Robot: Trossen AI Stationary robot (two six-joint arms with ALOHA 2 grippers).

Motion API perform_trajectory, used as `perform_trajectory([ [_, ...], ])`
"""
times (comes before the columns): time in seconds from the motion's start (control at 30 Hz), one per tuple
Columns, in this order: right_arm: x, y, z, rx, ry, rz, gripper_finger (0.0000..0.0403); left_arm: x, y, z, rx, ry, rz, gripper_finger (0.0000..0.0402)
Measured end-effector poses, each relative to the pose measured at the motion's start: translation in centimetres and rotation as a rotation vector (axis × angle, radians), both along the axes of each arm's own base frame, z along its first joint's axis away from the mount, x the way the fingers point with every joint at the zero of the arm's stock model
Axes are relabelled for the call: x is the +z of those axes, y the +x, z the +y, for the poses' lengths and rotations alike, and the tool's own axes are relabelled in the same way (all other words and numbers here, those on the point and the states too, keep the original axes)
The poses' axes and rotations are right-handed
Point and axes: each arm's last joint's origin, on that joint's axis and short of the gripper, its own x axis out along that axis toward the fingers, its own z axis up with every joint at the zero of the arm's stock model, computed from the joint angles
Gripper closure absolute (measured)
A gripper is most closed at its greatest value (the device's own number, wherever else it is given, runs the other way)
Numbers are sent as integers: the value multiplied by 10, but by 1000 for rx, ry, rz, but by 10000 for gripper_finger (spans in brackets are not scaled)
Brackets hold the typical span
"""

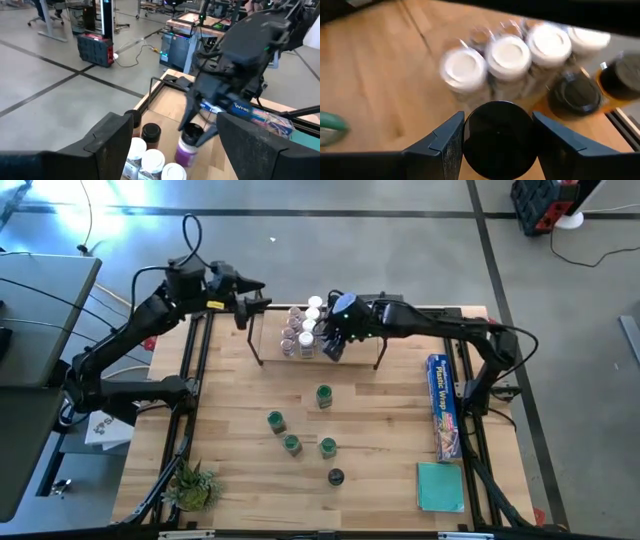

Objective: Shelf spices
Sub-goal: Put the top black seasoning bottle on the shelf aligned with the other black seasoning bottle

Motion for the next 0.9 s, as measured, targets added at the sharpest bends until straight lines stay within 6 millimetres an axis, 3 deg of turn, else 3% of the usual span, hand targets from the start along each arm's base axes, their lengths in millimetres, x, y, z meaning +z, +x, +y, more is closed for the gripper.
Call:
perform_trajectory([
  [0.4,-31,12,-15,-57,-10,58,213,-1,1,0,-10,-11,4,119],
  [0.63,-29,14,-18,-113,-72,45,173,-1,1,0,-11,-11,5,119],
  [0.9,-24,18,-22,-120,-98,-31,166,-1,1,0,-11,-10,5,119],
])
